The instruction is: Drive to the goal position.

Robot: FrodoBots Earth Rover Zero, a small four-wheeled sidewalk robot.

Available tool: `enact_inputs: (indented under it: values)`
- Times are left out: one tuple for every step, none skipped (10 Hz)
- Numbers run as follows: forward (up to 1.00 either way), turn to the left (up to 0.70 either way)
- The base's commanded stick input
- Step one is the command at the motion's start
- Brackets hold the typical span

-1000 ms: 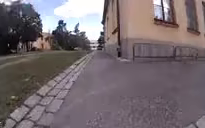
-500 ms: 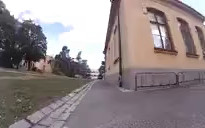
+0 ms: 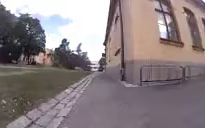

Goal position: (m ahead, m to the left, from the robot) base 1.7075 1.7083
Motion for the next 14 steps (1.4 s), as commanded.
enact_inputs:
  values:
    - [0.85, -0.02]
    - [0.85, -0.28]
    - [0.85, -0.02]
    - [0.85, 0.01]
    - [0.85, 0.01]
    - [0.85, 0.01]
    - [0.85, 0.01]
    - [0.85, 0.01]
    - [0.85, 0.01]
    - [0.85, 0.01]
    - [0.85, 0.01]
    - [0.85, 0.01]
    - [0.85, 0.01]
    - [0.85, 0.01]
